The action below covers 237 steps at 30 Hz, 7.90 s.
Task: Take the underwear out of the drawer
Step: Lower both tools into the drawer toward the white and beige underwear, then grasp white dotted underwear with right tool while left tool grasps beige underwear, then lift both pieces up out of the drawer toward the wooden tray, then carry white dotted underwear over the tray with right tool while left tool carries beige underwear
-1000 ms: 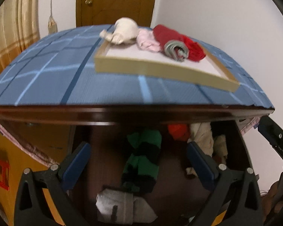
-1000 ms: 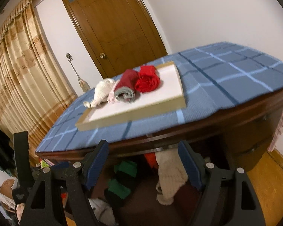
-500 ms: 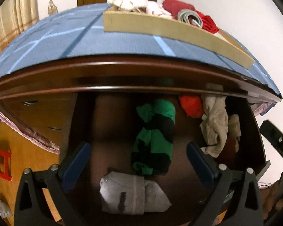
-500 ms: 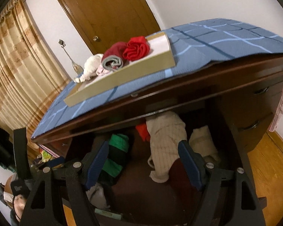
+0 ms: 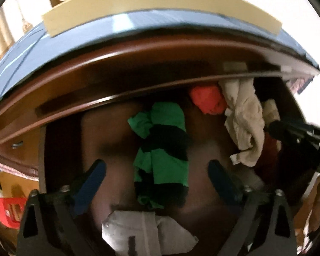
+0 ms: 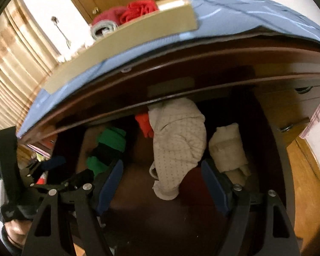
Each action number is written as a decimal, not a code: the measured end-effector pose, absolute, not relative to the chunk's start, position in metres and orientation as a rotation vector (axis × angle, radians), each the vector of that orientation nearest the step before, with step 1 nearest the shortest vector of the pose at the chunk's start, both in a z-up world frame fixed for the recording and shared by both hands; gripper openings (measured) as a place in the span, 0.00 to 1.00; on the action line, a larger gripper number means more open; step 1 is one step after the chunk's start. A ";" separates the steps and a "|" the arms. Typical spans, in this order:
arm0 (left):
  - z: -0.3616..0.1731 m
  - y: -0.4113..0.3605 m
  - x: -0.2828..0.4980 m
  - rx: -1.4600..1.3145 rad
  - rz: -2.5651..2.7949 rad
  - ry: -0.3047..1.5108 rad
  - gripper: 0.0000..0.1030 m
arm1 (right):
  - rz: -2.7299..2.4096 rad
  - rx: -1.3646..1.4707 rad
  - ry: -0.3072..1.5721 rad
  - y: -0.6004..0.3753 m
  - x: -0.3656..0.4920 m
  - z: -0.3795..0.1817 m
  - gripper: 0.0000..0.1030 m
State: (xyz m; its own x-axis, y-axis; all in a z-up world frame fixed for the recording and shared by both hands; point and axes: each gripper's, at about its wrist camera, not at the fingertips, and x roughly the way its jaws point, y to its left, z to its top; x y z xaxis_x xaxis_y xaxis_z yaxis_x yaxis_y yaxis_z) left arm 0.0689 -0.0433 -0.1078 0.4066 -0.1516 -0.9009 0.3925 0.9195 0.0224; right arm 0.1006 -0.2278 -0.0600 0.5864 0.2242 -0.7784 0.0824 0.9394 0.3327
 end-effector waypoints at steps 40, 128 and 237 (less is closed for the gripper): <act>-0.134 -0.068 0.108 0.343 -0.433 1.236 0.26 | 0.110 0.116 1.247 -0.197 0.138 -0.091 0.19; 0.024 0.015 -0.006 0.002 -0.579 0.775 0.26 | 0.389 0.644 0.771 -0.247 0.005 0.022 0.30; -0.140 0.012 0.069 0.302 -0.480 1.363 0.15 | 0.434 0.614 0.680 -0.238 0.050 0.053 0.30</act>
State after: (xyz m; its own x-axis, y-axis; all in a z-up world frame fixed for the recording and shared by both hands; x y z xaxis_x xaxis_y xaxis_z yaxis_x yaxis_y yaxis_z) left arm 0.0689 0.0118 -0.1399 0.1328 -0.1526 -0.9793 0.4944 0.8666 -0.0680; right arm 0.0500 -0.2381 0.0532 0.7016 0.5550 -0.4469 -0.1722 0.7406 0.6495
